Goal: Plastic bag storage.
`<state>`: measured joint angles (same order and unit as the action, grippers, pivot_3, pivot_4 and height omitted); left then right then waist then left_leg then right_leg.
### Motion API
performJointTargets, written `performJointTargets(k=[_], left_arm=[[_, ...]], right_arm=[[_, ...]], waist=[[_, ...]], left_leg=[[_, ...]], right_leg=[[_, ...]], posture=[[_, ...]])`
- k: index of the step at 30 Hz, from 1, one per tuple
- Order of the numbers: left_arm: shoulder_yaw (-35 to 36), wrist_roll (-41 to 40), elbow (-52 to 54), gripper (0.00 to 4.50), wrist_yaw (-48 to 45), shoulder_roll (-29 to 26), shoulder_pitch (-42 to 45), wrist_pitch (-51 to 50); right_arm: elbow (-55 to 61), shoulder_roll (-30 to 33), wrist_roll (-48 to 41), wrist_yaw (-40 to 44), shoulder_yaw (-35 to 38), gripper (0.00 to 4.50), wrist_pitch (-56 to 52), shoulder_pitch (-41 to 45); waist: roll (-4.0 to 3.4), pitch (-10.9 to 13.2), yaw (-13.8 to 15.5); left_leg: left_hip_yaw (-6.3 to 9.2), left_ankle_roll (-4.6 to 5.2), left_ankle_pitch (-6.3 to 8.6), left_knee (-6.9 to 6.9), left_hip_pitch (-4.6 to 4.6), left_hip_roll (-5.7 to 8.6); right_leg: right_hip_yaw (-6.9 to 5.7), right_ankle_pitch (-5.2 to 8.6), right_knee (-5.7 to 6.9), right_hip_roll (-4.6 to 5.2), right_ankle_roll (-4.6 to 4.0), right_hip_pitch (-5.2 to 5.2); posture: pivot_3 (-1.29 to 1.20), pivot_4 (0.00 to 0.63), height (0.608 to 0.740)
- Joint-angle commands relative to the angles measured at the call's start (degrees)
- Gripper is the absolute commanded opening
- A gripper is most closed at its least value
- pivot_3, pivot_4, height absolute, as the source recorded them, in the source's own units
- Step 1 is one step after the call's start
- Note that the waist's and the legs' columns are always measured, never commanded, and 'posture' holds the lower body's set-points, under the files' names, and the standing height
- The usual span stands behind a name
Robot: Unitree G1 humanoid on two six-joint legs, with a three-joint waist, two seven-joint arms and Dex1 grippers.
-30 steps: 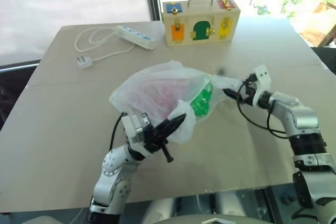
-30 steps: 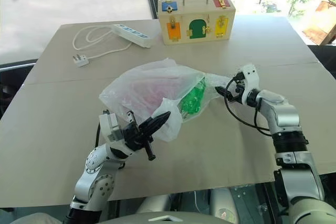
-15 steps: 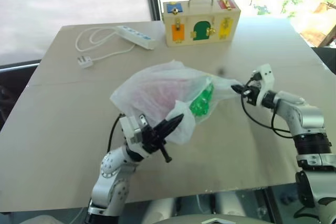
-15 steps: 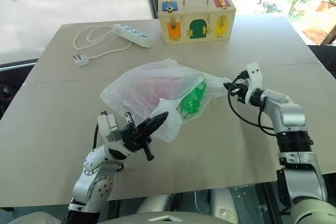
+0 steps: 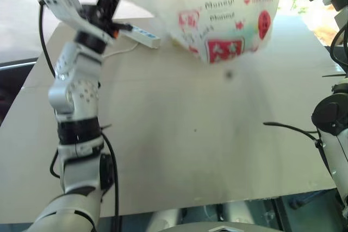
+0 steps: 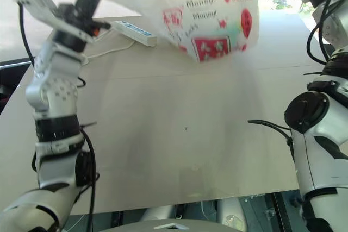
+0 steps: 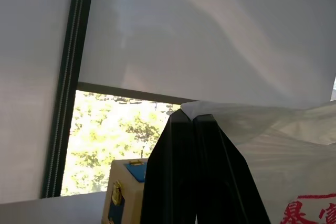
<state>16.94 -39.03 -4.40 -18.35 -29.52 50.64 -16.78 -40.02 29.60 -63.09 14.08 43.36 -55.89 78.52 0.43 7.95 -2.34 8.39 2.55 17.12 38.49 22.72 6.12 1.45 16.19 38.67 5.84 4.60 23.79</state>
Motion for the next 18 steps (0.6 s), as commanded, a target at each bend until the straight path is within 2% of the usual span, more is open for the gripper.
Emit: performJointTargets(k=[1, 9, 12, 13, 15, 17, 18], left_arm=[[2.45, 3.68, -5.29, 0.00, -0.54, -2.67, 3.14, 2.54], [-0.44, 9.23, -5.95, 0.00, -2.31, -0.59, -0.93, 4.12], [-0.42, 9.49, -5.14, 0.00, -3.48, -0.90, -4.32, 3.48], [-0.12, 7.33, -3.67, 0.39, -6.47, -0.73, -6.40, 2.86], [0.18, 3.55, 0.47, 0.82, -11.35, -0.65, -10.83, 1.39], [0.82, 1.21, 4.57, 1.76, -13.01, -0.57, -14.91, -0.55], [1.35, 0.07, 6.73, 2.08, -13.10, -0.53, -16.85, -1.65]], right_arm=[[4.08, 2.43, -0.17, 2.25, -0.79, 0.07, 1.91, 0.80], [9.40, 1.54, -0.27, 1.68, -3.23, 0.07, 1.12, -5.70], [15.80, 2.52, 1.08, 4.80, -7.53, 0.07, -1.91, -11.29], [18.29, 3.56, 2.32, 6.94, -9.88, 0.66, -2.55, -14.06], [22.10, 5.50, 2.71, 10.56, -12.29, 1.34, -4.33, -18.60], [27.08, 8.16, 1.57, 16.13, -13.62, 2.31, -5.69, -24.09], [29.51, 9.81, 1.23, 19.04, -14.09, 2.65, -6.24, -27.15]], waist=[[-0.02, 0.02, -0.71], [-0.06, 0.04, -1.56], [-0.09, 0.03, -1.59], [-0.09, 0.03, -1.59], [-0.10, 0.02, -1.55], [-0.10, 0.03, -1.47], [-0.09, 0.02, -1.41]], left_leg=[[0.08, 0.07, 0.04, -0.02, 0.02, 0.17], [1.00, 0.16, 0.09, 0.07, 0.33, 0.62], [1.46, 0.16, 0.09, 0.64, 0.67, 0.69], [1.52, 0.16, 0.10, 0.72, 0.69, 0.71], [1.53, 0.16, 0.09, 0.79, 0.78, 0.78], [1.56, 0.17, 0.09, 0.95, 0.89, 0.85], [1.57, 0.17, 0.09, 0.97, 0.92, 0.85]], right_leg=[[-0.22, 0.00, 0.18, 0.17, 0.00, 0.13], [-0.46, 0.00, 0.19, 0.45, 0.00, 0.14], [-0.53, 0.00, 0.24, 0.39, 0.00, 0.13], [-0.55, 0.00, 0.27, 0.38, 0.00, 0.12], [-0.55, 0.00, 0.25, 0.41, 0.00, 0.13], [-0.57, 0.00, 0.18, 0.44, 0.00, 0.12], [-0.58, 0.00, 0.23, 0.43, 0.00, 0.10]], posture=[[0.00, 0.150, 0.740], [0.00, 0.150, 0.740], [0.00, 0.150, 0.740], [0.00, 0.150, 0.740], [0.00, 0.150, 0.740], [0.00, 0.150, 0.740], [0.00, 0.150, 0.740]])
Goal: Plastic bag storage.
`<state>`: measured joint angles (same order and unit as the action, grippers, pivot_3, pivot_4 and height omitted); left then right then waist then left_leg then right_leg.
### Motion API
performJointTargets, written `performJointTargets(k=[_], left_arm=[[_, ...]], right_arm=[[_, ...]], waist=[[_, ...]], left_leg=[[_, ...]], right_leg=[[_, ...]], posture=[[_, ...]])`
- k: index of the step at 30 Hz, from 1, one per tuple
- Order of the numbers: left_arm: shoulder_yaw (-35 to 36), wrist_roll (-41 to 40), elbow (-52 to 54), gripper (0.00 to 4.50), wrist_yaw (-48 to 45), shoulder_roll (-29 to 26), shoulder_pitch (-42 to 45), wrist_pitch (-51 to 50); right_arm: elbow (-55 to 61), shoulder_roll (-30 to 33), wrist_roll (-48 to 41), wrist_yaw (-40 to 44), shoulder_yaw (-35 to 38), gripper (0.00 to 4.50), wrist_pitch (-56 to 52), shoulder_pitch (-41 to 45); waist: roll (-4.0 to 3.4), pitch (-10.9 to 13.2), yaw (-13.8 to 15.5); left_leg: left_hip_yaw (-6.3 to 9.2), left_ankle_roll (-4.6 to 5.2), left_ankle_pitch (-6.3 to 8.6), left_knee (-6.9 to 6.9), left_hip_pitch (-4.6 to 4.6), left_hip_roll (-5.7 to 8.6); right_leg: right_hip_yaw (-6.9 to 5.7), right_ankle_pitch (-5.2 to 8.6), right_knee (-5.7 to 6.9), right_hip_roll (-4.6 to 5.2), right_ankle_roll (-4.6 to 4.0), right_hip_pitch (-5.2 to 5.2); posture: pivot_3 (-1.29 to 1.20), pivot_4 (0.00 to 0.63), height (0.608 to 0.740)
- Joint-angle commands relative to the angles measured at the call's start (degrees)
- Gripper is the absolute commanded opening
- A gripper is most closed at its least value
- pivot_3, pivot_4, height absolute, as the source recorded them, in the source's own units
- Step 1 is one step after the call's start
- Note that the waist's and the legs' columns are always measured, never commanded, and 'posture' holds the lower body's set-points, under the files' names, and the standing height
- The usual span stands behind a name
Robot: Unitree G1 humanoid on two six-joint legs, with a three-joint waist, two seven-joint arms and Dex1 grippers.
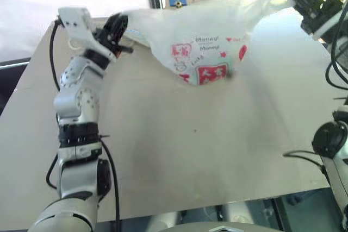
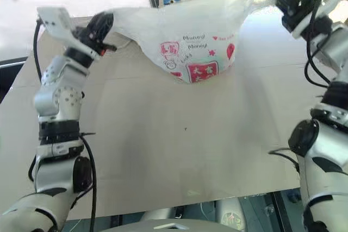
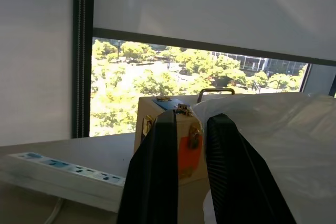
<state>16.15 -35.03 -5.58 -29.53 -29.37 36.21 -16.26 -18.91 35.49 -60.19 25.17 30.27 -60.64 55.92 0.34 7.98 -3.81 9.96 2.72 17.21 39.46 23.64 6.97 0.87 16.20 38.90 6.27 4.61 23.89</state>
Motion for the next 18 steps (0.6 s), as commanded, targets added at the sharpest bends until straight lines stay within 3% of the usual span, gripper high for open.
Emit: performJointTargets(k=[1, 4, 6, 8, 12, 14, 18], left_arm=[[2.72, -5.26, 10.30, 2.51, -1.97, -0.76, -4.37, -3.32], [6.15, -13.38, 20.09, 3.64, -4.37, -2.77, -13.42, -9.45], [9.89, -18.34, 26.24, 4.46, -5.75, -5.32, -22.38, -14.15], [12.43, -20.16, 30.47, 4.46, -6.32, -7.60, -30.42, -16.93], [14.02, -11.24, 37.54, 4.46, -6.09, -9.20, -50.56, -16.11], [11.33, -5.12, 39.08, 4.46, -8.11, -7.09, -61.13, -11.75], [4.28, 2.65, 38.19, 4.46, -8.77, -5.92, -69.75, -9.24]], right_arm=[[11.05, 5.94, -1.01, 11.25, -2.01, 3.10, -1.29, -7.89], [17.17, 12.76, 0.28, 19.68, -2.94, 4.30, -0.71, -17.59], [19.17, 16.97, -1.00, 23.69, -0.37, 4.50, -2.17, -23.33], [19.54, 20.13, -1.40, 26.25, 1.79, 4.50, -2.83, -27.92], [17.22, 24.07, 5.04, 33.17, 6.08, 4.50, 3.13, -42.59], [14.37, 22.52, 17.53, 36.63, 3.30, 4.50, 20.52, -53.21], [11.73, 16.74, 25.54, 40.65, -1.15, 4.50, 36.83, -60.36]], waist=[[0.01, -0.01, 0.20], [0.00, -0.01, 0.26], [-0.04, -0.03, 0.01], [-0.09, -0.04, -0.07], [-0.15, -0.09, 1.38], [-0.08, -0.14, 2.49], [-0.23, 0.01, 3.92]], left_leg=[[-0.01, 0.00, 0.00, -0.01, 0.04, 0.00], [-0.01, 0.00, 0.00, 0.15, 0.01, 0.01], [-0.10, 0.00, 0.00, 0.17, -0.04, 0.01], [-0.20, 0.00, 0.00, 0.04, -0.22, -0.02], [-0.63, -0.02, -0.01, -0.23, -1.06, -0.20], [-0.91, -0.05, -0.03, -0.29, -1.54, -0.31], [-1.48, 0.31, 0.23, -0.66, -2.51, -0.35]], right_leg=[[-0.02, 0.00, -0.06, -0.01, 0.00, -0.01], [-0.01, 0.00, -0.06, 0.00, 0.00, -0.13], [0.01, 0.00, -0.04, 0.00, 0.00, -0.14], [0.04, 0.00, -0.05, 0.00, 0.00, -0.16], [0.11, 0.02, -0.79, -0.06, -0.01, -0.90], [0.18, 0.02, -1.09, -0.12, 0.00, -1.45], [0.63, 0.01, -1.29, -0.06, 0.08, -2.28]], posture=[[0.00, 0.150, 0.740], [0.00, 0.150, 0.740], [0.00, 0.150, 0.740], [0.00, 0.150, 0.740], [0.00, 0.150, 0.740], [0.00, 0.150, 0.740], [0.00, 0.150, 0.740]])
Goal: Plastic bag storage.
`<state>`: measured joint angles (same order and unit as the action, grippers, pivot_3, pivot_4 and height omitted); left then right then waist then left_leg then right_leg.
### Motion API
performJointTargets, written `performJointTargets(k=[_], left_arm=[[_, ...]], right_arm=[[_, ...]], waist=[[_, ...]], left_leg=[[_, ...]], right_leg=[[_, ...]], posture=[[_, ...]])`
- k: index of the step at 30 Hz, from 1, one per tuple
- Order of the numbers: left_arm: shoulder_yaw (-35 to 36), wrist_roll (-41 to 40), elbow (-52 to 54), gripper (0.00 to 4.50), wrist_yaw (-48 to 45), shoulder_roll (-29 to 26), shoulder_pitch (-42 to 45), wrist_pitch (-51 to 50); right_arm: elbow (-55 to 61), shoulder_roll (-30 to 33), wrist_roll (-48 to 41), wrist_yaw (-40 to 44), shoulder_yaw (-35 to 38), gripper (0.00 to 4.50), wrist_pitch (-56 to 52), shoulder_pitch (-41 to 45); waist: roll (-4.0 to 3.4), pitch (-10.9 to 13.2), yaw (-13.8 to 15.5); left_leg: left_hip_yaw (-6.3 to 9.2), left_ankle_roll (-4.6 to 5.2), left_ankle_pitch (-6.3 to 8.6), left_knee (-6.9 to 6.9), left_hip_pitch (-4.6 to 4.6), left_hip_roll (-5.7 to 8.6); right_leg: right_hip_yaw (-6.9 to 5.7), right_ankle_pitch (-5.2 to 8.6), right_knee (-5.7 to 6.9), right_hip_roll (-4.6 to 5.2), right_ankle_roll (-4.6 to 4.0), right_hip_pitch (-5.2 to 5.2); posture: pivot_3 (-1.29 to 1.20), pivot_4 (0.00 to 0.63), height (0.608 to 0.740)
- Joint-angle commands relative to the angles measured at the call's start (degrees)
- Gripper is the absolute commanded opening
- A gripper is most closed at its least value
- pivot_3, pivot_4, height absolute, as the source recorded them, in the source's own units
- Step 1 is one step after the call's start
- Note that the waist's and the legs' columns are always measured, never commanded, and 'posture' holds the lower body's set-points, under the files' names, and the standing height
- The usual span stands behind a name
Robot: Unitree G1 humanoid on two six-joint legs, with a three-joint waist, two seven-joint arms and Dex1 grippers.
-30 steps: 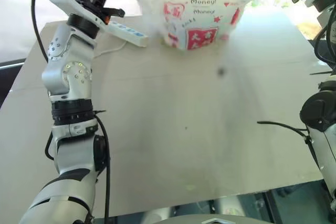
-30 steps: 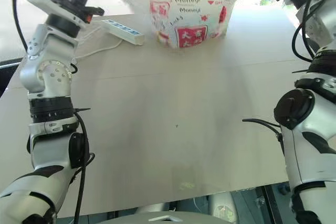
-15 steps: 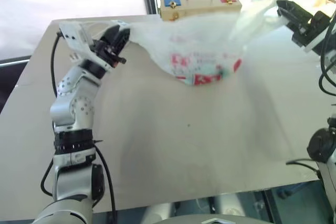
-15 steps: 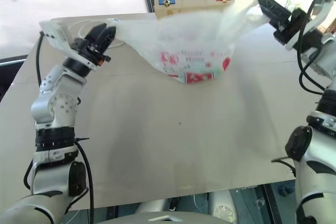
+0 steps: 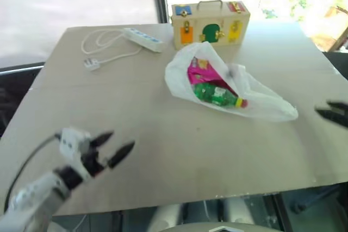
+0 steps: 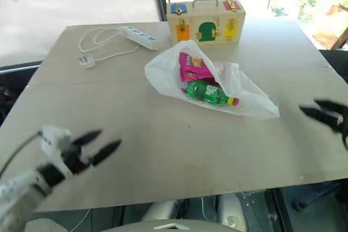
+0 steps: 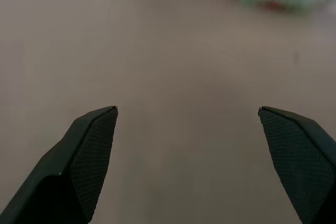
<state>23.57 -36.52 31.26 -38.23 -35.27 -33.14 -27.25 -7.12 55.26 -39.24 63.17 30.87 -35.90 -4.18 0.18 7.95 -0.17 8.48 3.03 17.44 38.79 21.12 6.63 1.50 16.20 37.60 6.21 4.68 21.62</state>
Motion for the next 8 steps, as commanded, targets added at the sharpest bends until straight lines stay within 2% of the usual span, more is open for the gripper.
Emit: performJointTargets(k=[1, 3, 8], left_arm=[[-4.06, 4.89, 0.54, 4.46, 0.03, 0.56, -0.43, 2.33], [-4.64, 5.48, -0.29, 4.46, -0.24, 2.78, -0.16, 5.09], [-4.39, 6.24, 1.20, 4.46, 0.04, 5.45, 2.42, 9.13]], right_arm=[[-1.59, -5.28, 6.68, 2.98, -2.49, 4.50, 17.84, -0.27], [-4.35, -8.58, 8.43, 6.45, -3.20, 4.50, 26.68, -0.64], [-4.68, -11.39, 7.85, 7.51, -4.71, 4.50, 29.36, 0.91]], waist=[[-0.21, -0.02, 0.59], [-0.43, -0.16, 0.86], [-0.44, -0.23, 0.85]], left_leg=[[-0.11, 0.01, 0.00, -0.08, -0.24, 0.00], [-0.20, 0.02, 0.00, -0.17, -0.50, -0.02], [-0.25, -0.24, -0.18, -0.40, -0.46, -0.12]], right_leg=[[0.12, -0.02, 0.01, 0.01, 0.03, -0.08], [0.25, -0.04, 0.03, -0.03, 0.07, -0.19], [0.22, -0.05, -0.02, -0.12, 0.09, 0.01]], posture=[[0.00, 0.150, 0.740], [0.00, 0.150, 0.740], [0.00, 0.150, 0.740]])
